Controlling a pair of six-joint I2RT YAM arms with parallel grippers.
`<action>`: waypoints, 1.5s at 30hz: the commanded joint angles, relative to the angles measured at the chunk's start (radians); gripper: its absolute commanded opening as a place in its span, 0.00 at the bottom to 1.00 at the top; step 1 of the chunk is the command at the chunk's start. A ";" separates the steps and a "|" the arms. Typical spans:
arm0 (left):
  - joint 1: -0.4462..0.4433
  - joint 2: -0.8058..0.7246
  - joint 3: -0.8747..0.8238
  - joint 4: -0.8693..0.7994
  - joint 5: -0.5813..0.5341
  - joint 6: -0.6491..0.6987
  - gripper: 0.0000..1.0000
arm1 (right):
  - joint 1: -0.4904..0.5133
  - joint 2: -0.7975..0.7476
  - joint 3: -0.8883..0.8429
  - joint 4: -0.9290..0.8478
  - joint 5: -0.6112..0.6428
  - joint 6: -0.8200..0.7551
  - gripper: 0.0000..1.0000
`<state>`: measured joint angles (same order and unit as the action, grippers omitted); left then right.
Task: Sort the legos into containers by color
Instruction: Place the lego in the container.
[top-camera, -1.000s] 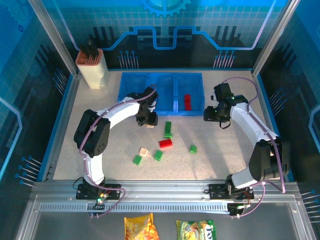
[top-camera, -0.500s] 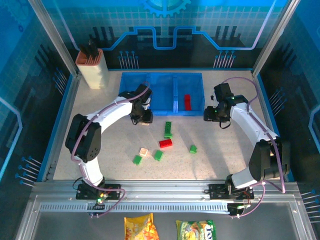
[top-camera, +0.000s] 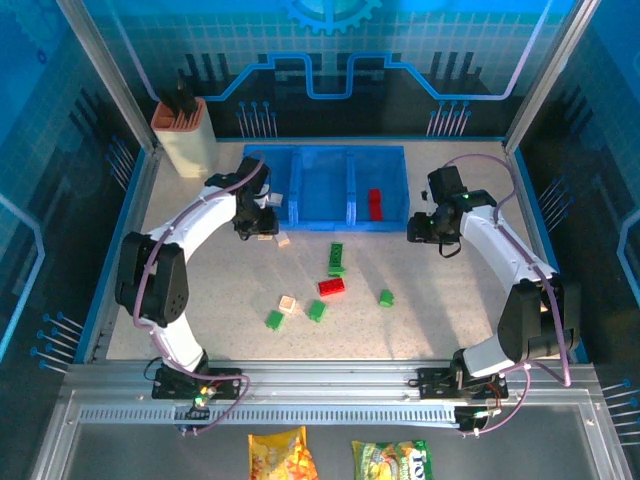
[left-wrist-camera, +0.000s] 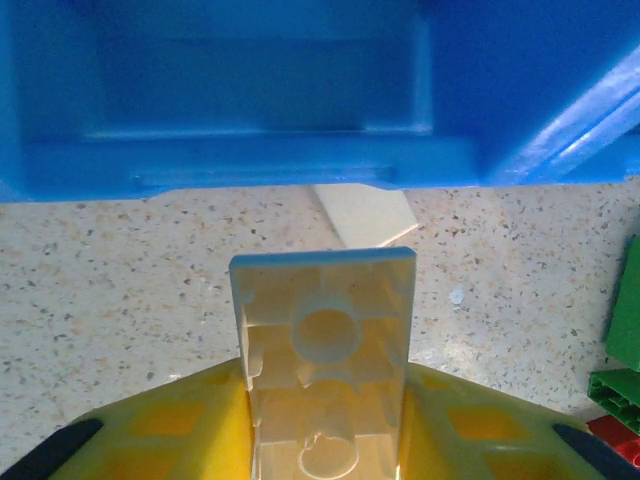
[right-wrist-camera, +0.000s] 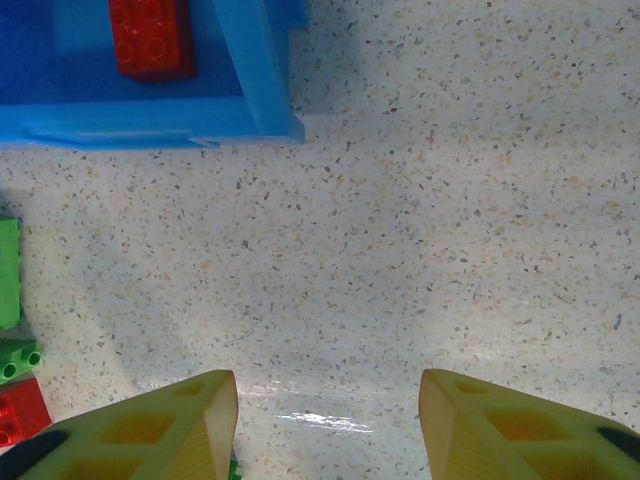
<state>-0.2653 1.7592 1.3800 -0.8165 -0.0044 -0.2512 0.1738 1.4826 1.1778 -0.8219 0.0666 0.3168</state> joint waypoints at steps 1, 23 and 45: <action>0.016 0.041 0.077 -0.031 0.004 0.035 0.39 | -0.006 -0.013 0.003 -0.027 -0.012 0.003 0.52; 0.087 0.399 0.554 -0.144 -0.016 0.093 0.40 | -0.006 -0.052 -0.009 -0.053 0.013 -0.007 0.52; 0.109 0.693 0.893 -0.180 -0.019 0.135 0.40 | -0.013 -0.105 -0.047 -0.071 0.033 -0.010 0.52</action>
<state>-0.1661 2.4378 2.2360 -1.0080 -0.0200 -0.1448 0.1734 1.4014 1.1439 -0.8677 0.0925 0.3161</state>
